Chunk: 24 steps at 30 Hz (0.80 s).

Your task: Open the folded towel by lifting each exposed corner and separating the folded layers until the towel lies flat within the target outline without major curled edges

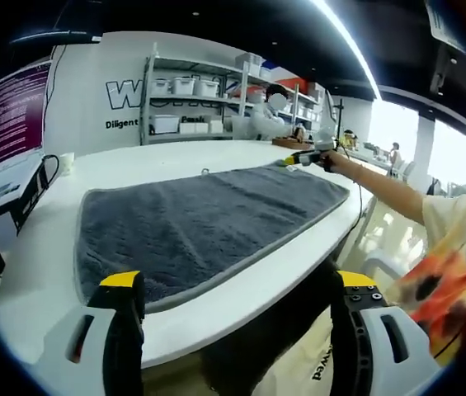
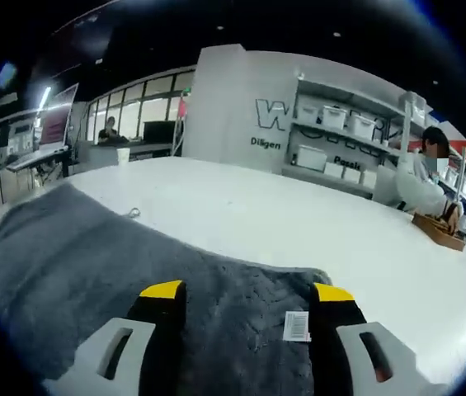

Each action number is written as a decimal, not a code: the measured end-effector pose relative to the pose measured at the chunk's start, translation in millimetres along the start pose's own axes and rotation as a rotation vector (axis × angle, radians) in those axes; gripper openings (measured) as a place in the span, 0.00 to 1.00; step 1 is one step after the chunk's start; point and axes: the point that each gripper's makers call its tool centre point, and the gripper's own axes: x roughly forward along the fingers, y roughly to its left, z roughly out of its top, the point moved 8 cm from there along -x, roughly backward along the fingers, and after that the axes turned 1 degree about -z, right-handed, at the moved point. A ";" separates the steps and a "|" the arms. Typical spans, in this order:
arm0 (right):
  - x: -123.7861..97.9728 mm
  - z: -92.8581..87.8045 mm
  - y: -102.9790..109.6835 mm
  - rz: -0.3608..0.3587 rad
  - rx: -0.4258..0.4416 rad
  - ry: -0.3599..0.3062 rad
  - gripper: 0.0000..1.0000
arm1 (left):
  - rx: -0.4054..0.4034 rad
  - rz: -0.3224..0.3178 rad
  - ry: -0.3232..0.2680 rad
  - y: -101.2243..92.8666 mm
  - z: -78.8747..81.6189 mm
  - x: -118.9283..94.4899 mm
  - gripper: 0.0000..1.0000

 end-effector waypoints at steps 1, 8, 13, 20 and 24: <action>8.0 -1.5 -3.9 -0.008 0.006 0.010 0.61 | 0.000 0.002 -0.001 1.4 -0.4 -1.2 0.92; 33.2 -16.1 -20.5 -0.062 0.034 0.053 0.57 | 0.018 -0.012 0.006 10.4 -6.6 -2.9 0.94; 40.4 -19.8 -33.3 -0.081 0.049 0.043 0.63 | 0.009 -0.004 -0.005 16.5 -8.5 -3.1 0.94; 46.8 -33.4 -32.1 -0.069 0.132 0.061 0.61 | -0.009 -0.004 0.000 20.7 -12.8 -3.1 0.94; 40.3 -27.1 -30.2 -0.102 0.082 0.068 0.62 | -0.016 -0.004 -0.012 20.7 -12.3 -5.2 0.94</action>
